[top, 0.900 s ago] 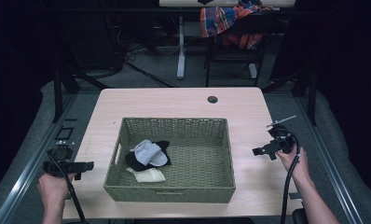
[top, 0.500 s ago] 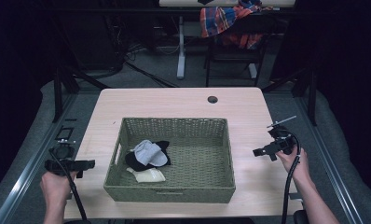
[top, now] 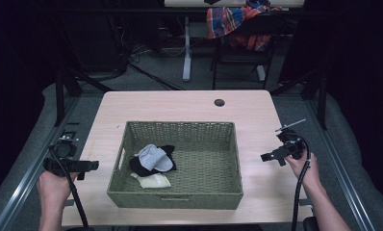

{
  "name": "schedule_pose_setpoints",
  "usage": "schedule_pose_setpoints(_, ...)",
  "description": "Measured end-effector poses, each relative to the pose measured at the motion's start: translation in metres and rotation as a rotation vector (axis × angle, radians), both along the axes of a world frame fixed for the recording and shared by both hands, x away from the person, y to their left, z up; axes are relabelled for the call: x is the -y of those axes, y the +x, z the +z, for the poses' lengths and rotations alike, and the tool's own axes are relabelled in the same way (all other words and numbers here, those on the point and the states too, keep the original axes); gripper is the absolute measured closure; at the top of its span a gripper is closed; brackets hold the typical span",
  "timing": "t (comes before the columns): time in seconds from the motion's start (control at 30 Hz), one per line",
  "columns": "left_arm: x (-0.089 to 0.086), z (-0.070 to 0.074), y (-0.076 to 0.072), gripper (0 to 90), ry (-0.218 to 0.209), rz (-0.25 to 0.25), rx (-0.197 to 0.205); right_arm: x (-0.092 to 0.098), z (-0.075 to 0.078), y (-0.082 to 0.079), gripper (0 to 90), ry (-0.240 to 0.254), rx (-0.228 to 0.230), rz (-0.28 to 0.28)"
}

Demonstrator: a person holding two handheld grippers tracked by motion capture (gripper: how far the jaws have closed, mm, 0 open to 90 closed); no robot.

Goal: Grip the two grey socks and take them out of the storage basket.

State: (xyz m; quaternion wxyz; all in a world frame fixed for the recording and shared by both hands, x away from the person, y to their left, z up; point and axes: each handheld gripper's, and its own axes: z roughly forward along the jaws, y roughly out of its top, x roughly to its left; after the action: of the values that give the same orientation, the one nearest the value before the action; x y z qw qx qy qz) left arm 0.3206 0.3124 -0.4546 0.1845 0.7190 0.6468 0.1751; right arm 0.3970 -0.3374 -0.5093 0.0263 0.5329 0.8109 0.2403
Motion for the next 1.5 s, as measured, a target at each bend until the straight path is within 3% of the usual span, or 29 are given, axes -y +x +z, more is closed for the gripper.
schedule_pose_setpoints(0.13, 0.016, 0.018, 0.001, 0.0, 0.026, -0.051, 0.032, -0.001, -0.001, 0.000, 0.6, 0.004, 0.008, -0.013)
schedule_pose_setpoints(0.2, 0.027, 0.025, 0.003, 0.0, 0.033, -0.079, 0.047, 0.001, 0.000, 0.000, 0.6, -0.017, -0.004, 0.001)
schedule_pose_setpoints(0.53, 0.075, 0.040, 0.018, 0.0, 0.024, -0.224, 0.061, 0.001, 0.000, 0.000, 1.8, -0.048, -0.013, -0.001)
schedule_pose_setpoints(0.73, 0.106, 0.031, 0.027, 0.4, 0.025, -0.310, 0.040, 0.001, -0.001, 0.001, 2.6, -0.054, -0.027, 0.009)
schedule_pose_setpoints(0.83, 0.117, 0.024, 0.029, 0.9, 0.028, -0.335, 0.019, 0.001, -0.004, 0.001, 3.3, -0.028, -0.032, -0.002)
schedule_pose_setpoints(0.87, 0.120, 0.022, 0.030, 1.8, 0.031, -0.343, 0.013, 0.001, -0.004, 0.001, 3.3, -0.053, -0.036, 0.006)
schedule_pose_setpoints(0.93, 0.126, 0.019, 0.030, 3.3, 0.034, -0.357, 0.007, 0.001, -0.004, 0.001, 3.7, -0.055, -0.029, 0.000)
schedule_pose_setpoints(1.3, 0.154, -0.004, 0.037, 24.8, 0.043, -0.442, -0.072, -0.001, -0.004, 0.002, 5.6, -0.066, -0.040, 0.006)
schedule_pose_setpoints(1.5, 0.169, -0.019, 0.047, 42.0, 0.063, -0.481, -0.120, -0.001, -0.005, 0.002, 6.2, -0.069, -0.039, 0.004)
